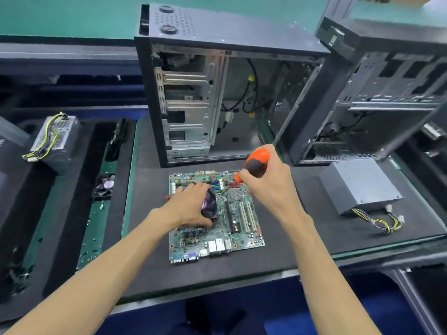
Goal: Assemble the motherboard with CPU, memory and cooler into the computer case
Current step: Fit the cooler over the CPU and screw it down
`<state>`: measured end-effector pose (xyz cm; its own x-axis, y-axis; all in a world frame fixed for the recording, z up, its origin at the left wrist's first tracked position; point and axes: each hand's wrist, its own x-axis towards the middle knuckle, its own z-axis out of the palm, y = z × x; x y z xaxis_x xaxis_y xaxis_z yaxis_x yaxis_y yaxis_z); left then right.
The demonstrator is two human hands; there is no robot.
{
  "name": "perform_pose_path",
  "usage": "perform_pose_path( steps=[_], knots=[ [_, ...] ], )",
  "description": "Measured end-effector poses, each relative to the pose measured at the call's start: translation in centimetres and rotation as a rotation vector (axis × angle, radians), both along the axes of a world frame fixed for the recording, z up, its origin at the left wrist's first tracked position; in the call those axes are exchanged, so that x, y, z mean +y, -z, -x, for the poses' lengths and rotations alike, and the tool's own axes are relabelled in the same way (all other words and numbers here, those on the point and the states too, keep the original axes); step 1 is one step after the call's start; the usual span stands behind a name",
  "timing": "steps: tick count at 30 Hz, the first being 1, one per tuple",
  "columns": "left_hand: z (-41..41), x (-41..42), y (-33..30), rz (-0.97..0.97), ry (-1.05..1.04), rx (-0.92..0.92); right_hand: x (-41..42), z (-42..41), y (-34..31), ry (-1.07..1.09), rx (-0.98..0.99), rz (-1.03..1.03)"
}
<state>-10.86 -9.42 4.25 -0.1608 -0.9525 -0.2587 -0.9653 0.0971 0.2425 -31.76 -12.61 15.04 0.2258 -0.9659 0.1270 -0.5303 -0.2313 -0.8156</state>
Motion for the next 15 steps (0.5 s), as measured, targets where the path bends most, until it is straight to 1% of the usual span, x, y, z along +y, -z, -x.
perform_pose_path(
  steps=[4, 10, 15],
  knots=[
    [-0.4, -0.3, 0.9, 0.006, 0.016, 0.035, -0.6, -0.8, -0.3, 0.000, -0.014, 0.032],
    [-0.4, -0.3, 1.2, 0.005, -0.003, 0.092, -1.0, -1.8, 0.3, -0.011, 0.060, 0.041],
    [-0.5, -0.3, 1.0, 0.017, 0.002, 0.112, -1.4, -1.9, 0.4, -0.011, 0.071, 0.062]
  ],
)
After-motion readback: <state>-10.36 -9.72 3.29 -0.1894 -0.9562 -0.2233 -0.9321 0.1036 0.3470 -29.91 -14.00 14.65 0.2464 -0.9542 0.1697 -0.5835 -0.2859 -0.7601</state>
